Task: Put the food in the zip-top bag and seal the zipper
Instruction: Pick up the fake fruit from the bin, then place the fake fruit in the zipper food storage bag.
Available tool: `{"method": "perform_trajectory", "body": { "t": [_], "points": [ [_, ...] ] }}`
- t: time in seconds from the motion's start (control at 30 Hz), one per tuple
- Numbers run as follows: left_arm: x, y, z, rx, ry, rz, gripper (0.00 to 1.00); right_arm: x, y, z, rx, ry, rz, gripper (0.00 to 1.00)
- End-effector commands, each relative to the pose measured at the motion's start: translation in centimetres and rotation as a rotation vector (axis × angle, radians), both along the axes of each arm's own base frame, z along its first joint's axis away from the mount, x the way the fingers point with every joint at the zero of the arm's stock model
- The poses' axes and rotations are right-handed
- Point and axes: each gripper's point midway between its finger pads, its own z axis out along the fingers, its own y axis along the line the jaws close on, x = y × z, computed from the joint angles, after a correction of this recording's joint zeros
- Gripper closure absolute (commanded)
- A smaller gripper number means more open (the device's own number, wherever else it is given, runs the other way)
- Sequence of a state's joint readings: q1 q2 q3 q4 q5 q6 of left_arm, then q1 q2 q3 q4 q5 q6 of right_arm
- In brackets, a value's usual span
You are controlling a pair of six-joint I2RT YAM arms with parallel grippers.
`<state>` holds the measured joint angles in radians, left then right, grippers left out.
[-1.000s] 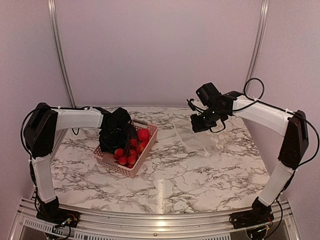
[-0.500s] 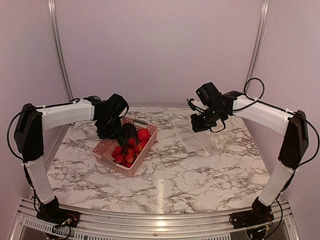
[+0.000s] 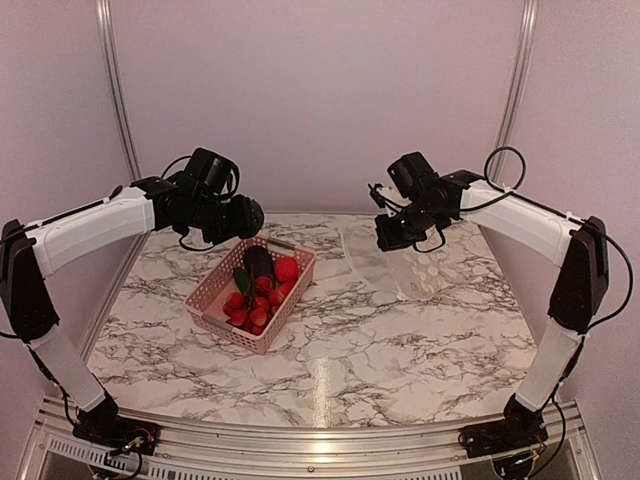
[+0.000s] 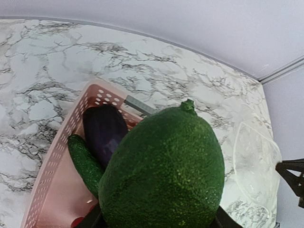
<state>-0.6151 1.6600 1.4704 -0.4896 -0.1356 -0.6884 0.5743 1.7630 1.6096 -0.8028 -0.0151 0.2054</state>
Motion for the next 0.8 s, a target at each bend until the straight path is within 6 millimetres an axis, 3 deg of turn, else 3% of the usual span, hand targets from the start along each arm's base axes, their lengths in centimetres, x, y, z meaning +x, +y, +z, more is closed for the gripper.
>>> {"method": "perform_trajectory", "body": {
  "t": [0.0,0.2,0.43,0.53,0.77],
  "points": [
    [-0.9,-5.0,4.7,-0.202,-0.124,-0.22,0.57,0.4,1.0,1.3,0.029,-0.012,0.019,1.0],
    [-3.2,-10.5,6.5,-0.3,-0.131,-0.438,0.58,0.6,2.2,2.2,0.089,-0.008,0.035,1.0],
    [-6.1,-16.5,5.3,-0.337,-0.073,-0.611,0.58,0.8,2.9,3.2,0.113,-0.009,0.041,1.0],
    [-6.8,-18.2,4.5,-0.356,-0.041,-0.648,0.58,0.9,3.2,4.0,0.127,-0.014,0.044,1.0],
    [-6.6,-20.1,2.9,-0.393,0.038,-0.659,0.58,0.9,3.9,5.4,0.163,-0.025,0.052,1.0]
  ]
}}
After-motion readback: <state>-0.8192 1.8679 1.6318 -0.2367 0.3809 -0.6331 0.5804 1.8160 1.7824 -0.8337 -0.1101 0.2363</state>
